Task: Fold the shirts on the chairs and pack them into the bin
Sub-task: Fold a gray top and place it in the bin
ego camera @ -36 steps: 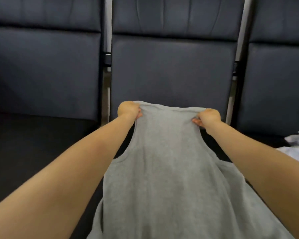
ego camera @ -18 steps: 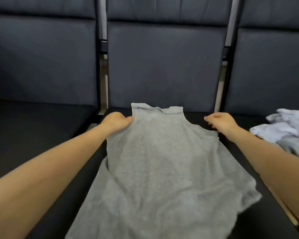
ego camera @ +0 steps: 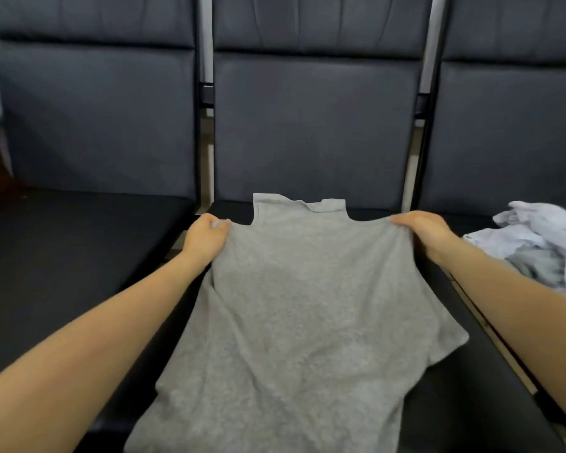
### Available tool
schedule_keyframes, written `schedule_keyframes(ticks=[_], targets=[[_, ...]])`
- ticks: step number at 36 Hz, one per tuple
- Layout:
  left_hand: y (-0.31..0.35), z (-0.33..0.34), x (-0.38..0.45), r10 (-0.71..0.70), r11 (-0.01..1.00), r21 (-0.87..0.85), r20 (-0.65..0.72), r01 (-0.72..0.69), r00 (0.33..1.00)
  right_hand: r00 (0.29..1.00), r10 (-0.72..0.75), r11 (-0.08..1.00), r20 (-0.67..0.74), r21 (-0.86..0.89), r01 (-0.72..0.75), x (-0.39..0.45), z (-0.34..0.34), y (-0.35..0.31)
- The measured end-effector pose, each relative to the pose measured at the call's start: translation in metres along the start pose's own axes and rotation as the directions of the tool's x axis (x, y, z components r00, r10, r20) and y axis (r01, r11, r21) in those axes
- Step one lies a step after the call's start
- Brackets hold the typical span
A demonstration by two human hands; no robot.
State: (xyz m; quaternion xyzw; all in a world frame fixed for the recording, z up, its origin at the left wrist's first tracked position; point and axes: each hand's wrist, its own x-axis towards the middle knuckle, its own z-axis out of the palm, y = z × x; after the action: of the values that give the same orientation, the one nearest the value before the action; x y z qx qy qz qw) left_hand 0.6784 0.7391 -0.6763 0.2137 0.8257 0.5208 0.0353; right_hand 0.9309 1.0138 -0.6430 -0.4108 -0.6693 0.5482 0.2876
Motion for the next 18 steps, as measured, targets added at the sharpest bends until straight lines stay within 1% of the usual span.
schedule_keyframes(ticks=[2, 3, 5, 7, 9, 11, 13, 15, 18], targets=[[-0.004, 0.003, 0.006, -0.011, 0.999, -0.037, -0.068, 0.008, 0.998, 0.997, -0.022, 0.999, -0.073, 0.039, 0.025, 0.011, -0.001, -0.002], [-0.007, 0.005, 0.008, 0.000, 1.000, -0.006, -0.086, -0.001, 0.996, 0.993, -0.046, 0.999, -0.105, 0.003, 0.047, 0.017, -0.001, 0.000], [-0.012, 0.011, 0.011, 0.062, 0.988, 0.149, -0.108, -0.045, 0.992, 0.985, -0.086, 0.986, -0.151, -0.153, 0.063, 0.029, 0.000, 0.009], [-0.015, 0.015, 0.013, 0.152, 0.940, 0.322, -0.105, -0.111, 0.983, 0.984, -0.082, 0.964, -0.155, -0.263, 0.039, 0.035, 0.004, 0.020], [-0.014, 0.017, 0.013, 0.179, 0.914, 0.383, -0.082, -0.134, 0.980, 0.985, -0.070, 0.953, -0.159, -0.304, 0.019, 0.036, 0.007, 0.030], [-0.011, 0.017, 0.010, 0.128, 0.926, 0.363, -0.058, -0.099, 0.990, 0.984, -0.075, 0.947, -0.159, -0.322, 0.020, 0.029, 0.007, 0.032], [-0.008, 0.013, 0.003, 0.078, 0.931, 0.360, -0.036, -0.060, 0.996, 0.989, -0.045, 0.954, -0.139, -0.300, 0.002, 0.018, 0.001, 0.031], [-0.005, 0.004, -0.008, 0.040, 0.935, 0.352, -0.014, -0.032, 0.999, 0.995, -0.008, 0.948, -0.102, -0.317, -0.025, 0.005, -0.007, 0.029], [-0.001, -0.013, -0.026, -0.035, 0.940, 0.339, 0.003, 0.032, 0.999, 0.996, 0.081, 0.896, -0.023, -0.436, -0.083, -0.020, -0.016, 0.022]])
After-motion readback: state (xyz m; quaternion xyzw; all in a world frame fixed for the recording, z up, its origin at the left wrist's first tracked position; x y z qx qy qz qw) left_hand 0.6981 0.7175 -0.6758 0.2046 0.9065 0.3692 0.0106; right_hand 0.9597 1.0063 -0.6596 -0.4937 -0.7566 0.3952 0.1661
